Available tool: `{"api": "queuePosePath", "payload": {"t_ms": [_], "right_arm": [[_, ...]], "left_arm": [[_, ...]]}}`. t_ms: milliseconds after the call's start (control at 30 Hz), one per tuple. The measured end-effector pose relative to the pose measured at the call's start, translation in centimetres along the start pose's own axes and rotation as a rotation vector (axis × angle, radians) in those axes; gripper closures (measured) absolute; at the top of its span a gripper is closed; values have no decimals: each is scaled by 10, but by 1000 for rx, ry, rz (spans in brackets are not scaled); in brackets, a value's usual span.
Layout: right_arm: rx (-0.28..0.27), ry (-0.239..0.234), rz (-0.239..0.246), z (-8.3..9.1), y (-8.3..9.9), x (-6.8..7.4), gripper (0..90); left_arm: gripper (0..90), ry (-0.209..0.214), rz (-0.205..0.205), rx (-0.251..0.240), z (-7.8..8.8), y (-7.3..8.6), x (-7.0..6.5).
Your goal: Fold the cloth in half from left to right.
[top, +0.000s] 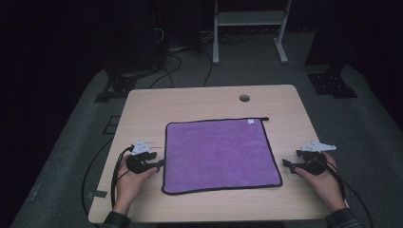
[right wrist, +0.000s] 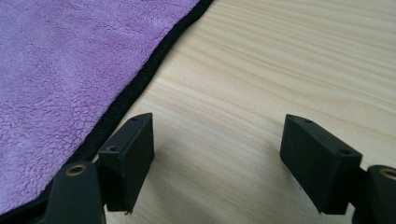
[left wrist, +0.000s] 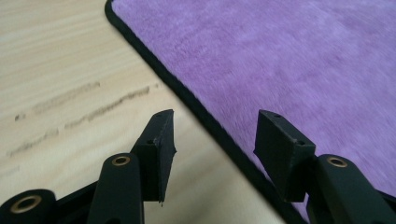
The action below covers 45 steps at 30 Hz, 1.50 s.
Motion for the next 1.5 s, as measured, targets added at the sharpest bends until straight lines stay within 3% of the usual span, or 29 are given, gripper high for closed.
{"api": "queuePosePath", "payload": {"t_ms": [400, 533, 700, 900, 933, 967, 1033, 1067, 1133, 1233, 1367, 1500], "right_arm": [[2, -6, 4, 0, 0, 1, 228], [3, -7, 4, 0, 0, 1, 226], [3, -7, 5, 0, 0, 1, 223], [4, -8, 6, -1, 0, 1, 219], [4, -8, 6, -1, 0, 1, 219], [4, -8, 7, -1, 0, 1, 219], [4, -8, 7, -1, 0, 1, 219], [4, -8, 6, -1, 0, 1, 219], [4, -8, 7, -1, 0, 1, 219], [4, -9, 6, -1, 0, 1, 219], [5, -8, 7, -1, 0, 1, 219], [5, -9, 8, -1, 0, 1, 216]], "left_arm": [[490, -34, 15, 18, -29, -11, 11], [487, -24, 17, 26, -37, -15, 7], [503, -41, -8, 48, -42, -14, 2], [612, -74, 29, 15, -42, -12, 2], [612, -73, 32, 18, -41, -12, 2], [686, -68, 42, 20, -41, -12, 1], [748, -59, 49, 18, -41, -13, 0], [748, -50, 64, 17, -42, -13, -1], [837, -27, 99, 16, -42, -13, -2], [854, -26, 100, 16, -42, -13, -2], [855, 5, 134, 21, -40, -12, 2], [856, 2, 142, 19, -36, -12, 5]]}}
Point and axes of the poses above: each handheld gripper's, and its own axes: z roughly backward along the jaws, y roughly out of its underside, x roughly to its left, the point moved 9 cm from there along -z, roughly forward along the jaws, and after that the axes turned 1 degree about -y, right-handed, at the moved point
